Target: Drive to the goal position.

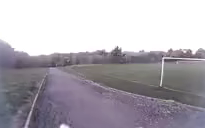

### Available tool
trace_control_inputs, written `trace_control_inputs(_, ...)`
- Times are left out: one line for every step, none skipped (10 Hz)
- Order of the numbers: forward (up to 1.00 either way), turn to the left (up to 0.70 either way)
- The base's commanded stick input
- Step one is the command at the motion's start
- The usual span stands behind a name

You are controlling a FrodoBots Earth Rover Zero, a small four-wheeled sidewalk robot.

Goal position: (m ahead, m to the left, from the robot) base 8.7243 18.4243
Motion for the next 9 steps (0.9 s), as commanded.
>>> trace_control_inputs(0.00,0.00)
trace_control_inputs(0.00,0.00)
trace_control_inputs(0.00,0.00)
trace_control_inputs(0.00,0.00)
trace_control_inputs(0.00,0.00)
trace_control_inputs(0.00,0.00)
trace_control_inputs(0.00,0.00)
trace_control_inputs(0.00,0.00)
trace_control_inputs(0.70,0.00)
